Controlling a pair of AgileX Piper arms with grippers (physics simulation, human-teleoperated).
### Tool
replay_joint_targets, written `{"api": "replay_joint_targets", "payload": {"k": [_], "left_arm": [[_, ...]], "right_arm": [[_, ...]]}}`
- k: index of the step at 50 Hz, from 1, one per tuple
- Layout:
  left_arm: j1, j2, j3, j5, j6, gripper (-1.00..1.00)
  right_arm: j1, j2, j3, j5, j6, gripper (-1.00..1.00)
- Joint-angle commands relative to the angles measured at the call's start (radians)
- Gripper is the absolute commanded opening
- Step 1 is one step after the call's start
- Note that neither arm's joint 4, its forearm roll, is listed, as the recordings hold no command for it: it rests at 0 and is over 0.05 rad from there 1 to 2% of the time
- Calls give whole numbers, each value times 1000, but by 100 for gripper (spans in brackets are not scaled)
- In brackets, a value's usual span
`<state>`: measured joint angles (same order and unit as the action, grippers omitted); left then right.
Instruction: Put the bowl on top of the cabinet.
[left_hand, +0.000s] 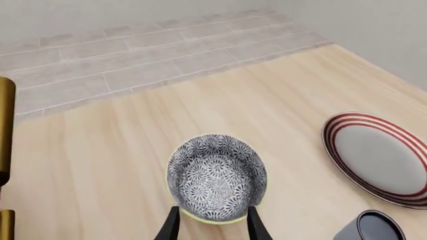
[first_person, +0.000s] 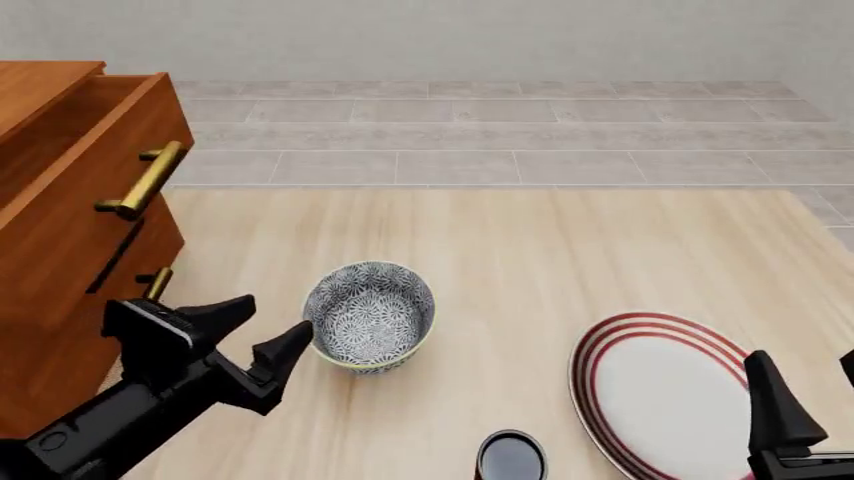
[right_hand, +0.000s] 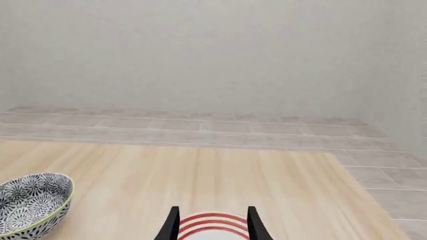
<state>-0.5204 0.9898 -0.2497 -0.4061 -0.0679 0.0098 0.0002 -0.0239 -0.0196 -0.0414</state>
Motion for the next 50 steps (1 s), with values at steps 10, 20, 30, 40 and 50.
{"api": "replay_joint_targets", "payload": {"k": [10,20,30,40,50], "left_arm": [[44,62,-38,28,-6,100],[49,101,-43,8,-39,100],[83,130,-40,-17,-64,100],[112,180,-48,-52,-61,100],[110,232,-52,-92,-71,100]], "right_arm": [[-1,0,-3,0,-4,100],[-3,0,-4,0,-5,100],[-3,0,-4,1,-5,100],[-3,0,-4,1,-5,100],[-4,0,-2,0,-5,100]]}}
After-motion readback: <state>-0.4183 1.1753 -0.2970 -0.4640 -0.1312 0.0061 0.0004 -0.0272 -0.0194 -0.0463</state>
